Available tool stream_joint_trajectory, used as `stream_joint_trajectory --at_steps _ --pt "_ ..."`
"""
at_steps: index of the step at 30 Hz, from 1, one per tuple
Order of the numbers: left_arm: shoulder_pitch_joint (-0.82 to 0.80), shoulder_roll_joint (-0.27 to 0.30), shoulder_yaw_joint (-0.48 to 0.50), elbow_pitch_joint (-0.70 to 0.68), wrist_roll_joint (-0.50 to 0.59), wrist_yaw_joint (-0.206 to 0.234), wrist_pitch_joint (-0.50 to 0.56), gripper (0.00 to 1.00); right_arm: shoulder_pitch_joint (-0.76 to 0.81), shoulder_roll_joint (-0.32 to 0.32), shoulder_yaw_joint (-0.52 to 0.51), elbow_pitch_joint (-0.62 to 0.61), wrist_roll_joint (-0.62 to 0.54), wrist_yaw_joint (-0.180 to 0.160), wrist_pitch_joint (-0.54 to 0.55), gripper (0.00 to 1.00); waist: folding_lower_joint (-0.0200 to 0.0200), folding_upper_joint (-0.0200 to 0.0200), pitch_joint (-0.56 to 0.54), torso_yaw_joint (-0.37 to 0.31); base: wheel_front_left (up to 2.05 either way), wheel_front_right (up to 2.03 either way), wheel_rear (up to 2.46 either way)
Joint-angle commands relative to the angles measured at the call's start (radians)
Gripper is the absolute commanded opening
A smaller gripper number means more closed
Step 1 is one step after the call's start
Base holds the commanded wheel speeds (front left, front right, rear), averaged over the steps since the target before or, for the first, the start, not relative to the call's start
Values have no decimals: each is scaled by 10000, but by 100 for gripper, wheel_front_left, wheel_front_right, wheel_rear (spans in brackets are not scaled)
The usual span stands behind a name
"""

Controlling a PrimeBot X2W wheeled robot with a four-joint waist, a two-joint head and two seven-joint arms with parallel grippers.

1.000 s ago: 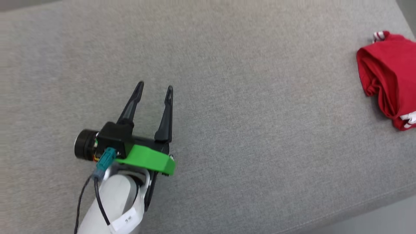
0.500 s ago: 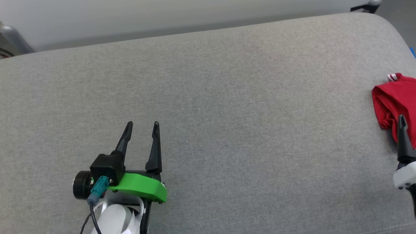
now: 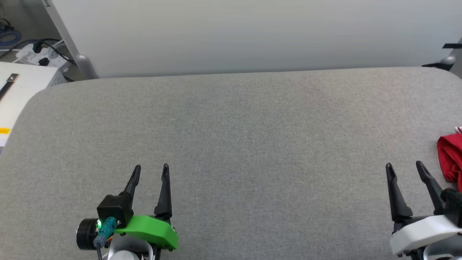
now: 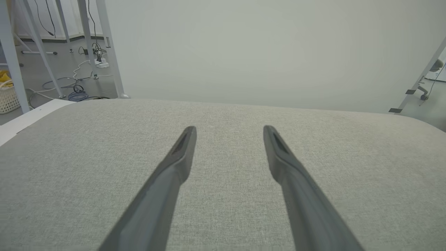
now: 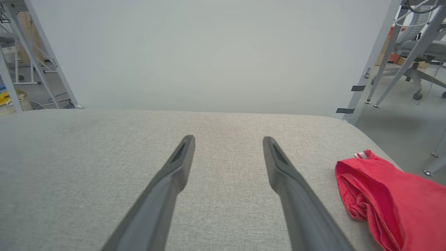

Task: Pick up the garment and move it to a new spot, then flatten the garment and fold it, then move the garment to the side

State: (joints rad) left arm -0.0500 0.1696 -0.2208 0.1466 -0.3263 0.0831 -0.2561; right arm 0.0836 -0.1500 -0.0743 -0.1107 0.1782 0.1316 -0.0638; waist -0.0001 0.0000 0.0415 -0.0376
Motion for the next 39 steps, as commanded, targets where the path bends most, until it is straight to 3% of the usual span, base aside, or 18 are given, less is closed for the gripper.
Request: stream_joint_trajectory --at_steps 1,11,28,29,39 --pt "261 93 44 19 41 -48 -55 100 293 115 71 -247 -71 -9 113 100 1 0 -422 275 0 0 0" --pt "835 14 14 2 90 -55 -56 100 1188 469 470 -1415 -201 -9 670 100 1 0 -649 228 0 0 0" --pt "739 -147 100 78 250 -184 -56 100 1251 624 616 -1573 -170 -9 744 100 1 0 -609 167 0 0 0" --pt "712 -115 56 69 188 -148 0 0 1189 579 594 -1576 -171 -2 742 0 1 0 -609 165 0 0 0" --pt "702 -156 118 5 304 -185 115 0 1111 588 598 -1474 -232 0 738 0 1 0 -599 173 0 0 0"
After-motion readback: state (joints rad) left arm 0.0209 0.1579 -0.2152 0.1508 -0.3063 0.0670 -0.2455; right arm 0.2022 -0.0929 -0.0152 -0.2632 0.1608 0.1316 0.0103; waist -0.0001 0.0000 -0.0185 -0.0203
